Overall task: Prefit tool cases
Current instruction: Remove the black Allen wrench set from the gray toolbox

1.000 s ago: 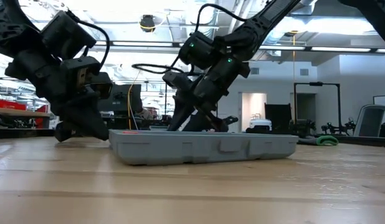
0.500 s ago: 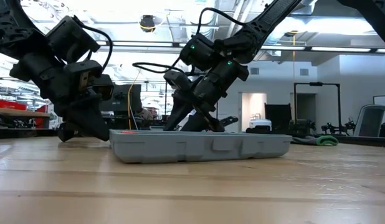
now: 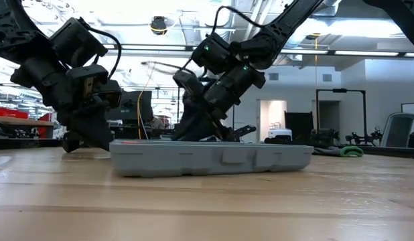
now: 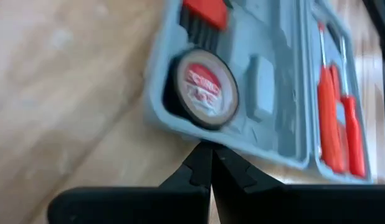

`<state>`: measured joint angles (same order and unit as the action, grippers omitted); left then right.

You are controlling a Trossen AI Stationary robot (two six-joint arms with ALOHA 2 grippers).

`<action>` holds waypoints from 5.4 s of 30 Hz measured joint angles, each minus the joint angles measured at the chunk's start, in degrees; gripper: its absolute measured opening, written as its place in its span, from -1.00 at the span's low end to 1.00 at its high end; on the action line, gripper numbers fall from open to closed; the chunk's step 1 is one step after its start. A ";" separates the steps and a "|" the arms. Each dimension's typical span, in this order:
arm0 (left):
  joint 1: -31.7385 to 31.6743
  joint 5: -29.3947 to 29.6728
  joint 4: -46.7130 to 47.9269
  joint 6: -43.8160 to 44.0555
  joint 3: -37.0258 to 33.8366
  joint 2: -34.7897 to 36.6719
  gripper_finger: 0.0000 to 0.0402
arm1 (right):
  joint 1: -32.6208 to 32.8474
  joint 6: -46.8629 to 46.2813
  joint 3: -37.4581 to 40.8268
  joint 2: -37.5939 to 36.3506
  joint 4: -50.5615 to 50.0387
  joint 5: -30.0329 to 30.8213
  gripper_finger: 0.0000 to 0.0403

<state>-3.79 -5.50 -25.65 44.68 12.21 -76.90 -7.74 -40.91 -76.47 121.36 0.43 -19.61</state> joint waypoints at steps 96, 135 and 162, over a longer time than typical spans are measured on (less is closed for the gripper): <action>-10.79 -11.40 0.37 -14.28 15.17 -17.07 -1.00 | -6.24 -11.04 14.97 -13.31 -7.41 10.51 0.08; -4.26 -9.92 3.98 -13.42 14.80 -17.18 -1.00 | -1.41 -11.60 15.15 -18.95 -13.42 10.85 -0.13; -4.26 -9.42 3.56 -14.64 14.73 -17.20 -1.00 | -2.92 -10.68 15.13 -14.91 -11.02 10.45 0.03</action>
<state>-8.05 -14.92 -22.09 30.05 26.94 -94.11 -10.66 -51.59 -61.34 106.46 -10.59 -9.16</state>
